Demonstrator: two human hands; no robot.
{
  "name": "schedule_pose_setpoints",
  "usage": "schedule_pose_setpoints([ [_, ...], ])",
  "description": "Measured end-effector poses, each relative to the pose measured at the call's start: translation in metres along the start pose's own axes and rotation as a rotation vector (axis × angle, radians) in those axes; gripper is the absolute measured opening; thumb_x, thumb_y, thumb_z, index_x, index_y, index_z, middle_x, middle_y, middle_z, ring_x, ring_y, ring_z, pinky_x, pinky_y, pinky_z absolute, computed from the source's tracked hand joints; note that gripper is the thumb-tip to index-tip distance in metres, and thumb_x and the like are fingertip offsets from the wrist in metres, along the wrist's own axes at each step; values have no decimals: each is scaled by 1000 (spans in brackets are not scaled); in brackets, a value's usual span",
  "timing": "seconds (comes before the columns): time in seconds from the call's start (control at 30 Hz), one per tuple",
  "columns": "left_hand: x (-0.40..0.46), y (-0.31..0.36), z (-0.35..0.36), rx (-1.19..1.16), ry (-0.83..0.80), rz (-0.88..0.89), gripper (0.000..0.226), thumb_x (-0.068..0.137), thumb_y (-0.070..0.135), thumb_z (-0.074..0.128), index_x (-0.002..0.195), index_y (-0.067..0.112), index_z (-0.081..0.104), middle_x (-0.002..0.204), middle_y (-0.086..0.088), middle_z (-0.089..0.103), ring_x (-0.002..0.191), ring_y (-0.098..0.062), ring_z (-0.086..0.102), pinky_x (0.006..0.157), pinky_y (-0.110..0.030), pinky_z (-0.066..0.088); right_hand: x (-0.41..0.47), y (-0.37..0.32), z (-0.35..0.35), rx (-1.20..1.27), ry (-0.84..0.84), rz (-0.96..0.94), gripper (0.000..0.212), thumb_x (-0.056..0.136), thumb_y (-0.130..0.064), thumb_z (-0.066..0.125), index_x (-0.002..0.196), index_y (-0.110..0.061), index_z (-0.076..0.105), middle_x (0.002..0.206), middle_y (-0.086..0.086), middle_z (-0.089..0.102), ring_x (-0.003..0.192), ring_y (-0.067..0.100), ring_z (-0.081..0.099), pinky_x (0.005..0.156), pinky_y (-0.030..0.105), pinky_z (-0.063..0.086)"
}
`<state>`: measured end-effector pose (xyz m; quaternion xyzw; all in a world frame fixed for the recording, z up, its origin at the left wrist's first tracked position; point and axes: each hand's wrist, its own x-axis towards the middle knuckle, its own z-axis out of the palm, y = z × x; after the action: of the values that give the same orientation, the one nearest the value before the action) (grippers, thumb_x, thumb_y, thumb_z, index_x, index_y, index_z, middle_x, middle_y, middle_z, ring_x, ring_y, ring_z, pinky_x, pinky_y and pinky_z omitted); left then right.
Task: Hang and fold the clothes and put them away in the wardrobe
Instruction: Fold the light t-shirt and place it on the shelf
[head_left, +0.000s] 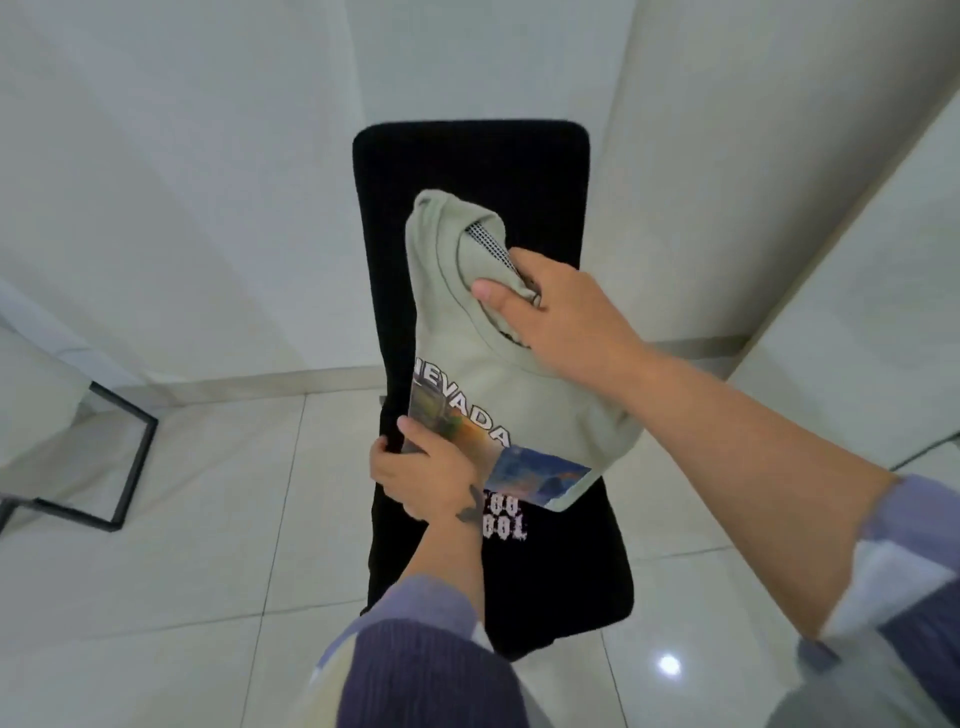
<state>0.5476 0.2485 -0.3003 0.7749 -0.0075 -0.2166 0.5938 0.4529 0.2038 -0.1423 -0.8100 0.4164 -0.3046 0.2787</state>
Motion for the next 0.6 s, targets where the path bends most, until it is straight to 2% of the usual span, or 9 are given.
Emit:
schedule_pose_setpoints([
  [0.03,-14,13,-3,-73,-28,-71,58,95,49,41,135,8,42,139,-13,45,126,-32,45,100,-43,37,0,-12,-26,-24,66,-12,26,93,-48,50,98,-24,60,87,-10,67,82,11,62,78,28,50],
  [0.1,-42,38,-6,-177,-149,-179,66,93,57,38,138,9,39,140,-13,46,125,-31,46,101,-39,36,-5,-35,-78,-103,200,-27,22,93,-45,51,92,-23,56,80,-10,63,79,13,58,68,18,42],
  [0.17,-74,66,-1,-224,-304,-245,69,94,60,31,138,8,41,136,-13,50,122,-31,49,98,-35,37,-17,-51,-130,-176,338,-23,28,94,-42,50,90,-15,55,76,-4,59,74,14,52,61,19,36],
  [0.23,-109,91,8,-290,-452,-263,70,93,65,28,129,10,51,124,-10,58,112,-29,55,90,-33,41,-39,-59,-180,-200,476,7,30,95,-41,50,91,-12,55,75,-3,58,72,13,48,60,18,35],
  [0.3,-150,113,16,-321,-512,-176,62,91,66,31,108,13,59,98,-1,64,94,-24,61,78,-32,45,-69,-60,-226,-194,604,54,29,95,-40,50,99,-12,58,84,-3,61,77,10,52,63,18,36],
  [0.37,-192,131,21,-268,-505,-14,54,94,60,35,94,12,59,81,4,59,80,-21,59,70,-29,40,-107,-56,-268,-192,737,86,30,95,-41,50,103,-13,58,89,-6,61,82,7,54,68,16,39],
  [0.43,-234,145,25,-236,-541,142,48,96,53,36,91,11,57,80,3,56,74,-19,51,67,-26,33,-151,-49,-305,-208,851,153,31,95,-42,49,108,-15,58,92,-8,61,86,9,55,73,22,40],
  [0.53,-298,149,31,-195,-638,335,46,98,49,37,93,9,57,84,-1,57,75,-19,47,64,-24,29,-225,-30,-347,-230,989,270,33,97,-42,46,118,-20,58,99,-10,60,92,8,53,76,21,36],
  [0.6,-344,140,34,-185,-705,418,45,98,49,37,96,9,59,83,-1,59,75,-19,49,60,-22,27,-279,-15,-368,-251,1067,336,36,98,-40,45,122,-17,56,103,-8,58,96,10,51,75,18,33],
])
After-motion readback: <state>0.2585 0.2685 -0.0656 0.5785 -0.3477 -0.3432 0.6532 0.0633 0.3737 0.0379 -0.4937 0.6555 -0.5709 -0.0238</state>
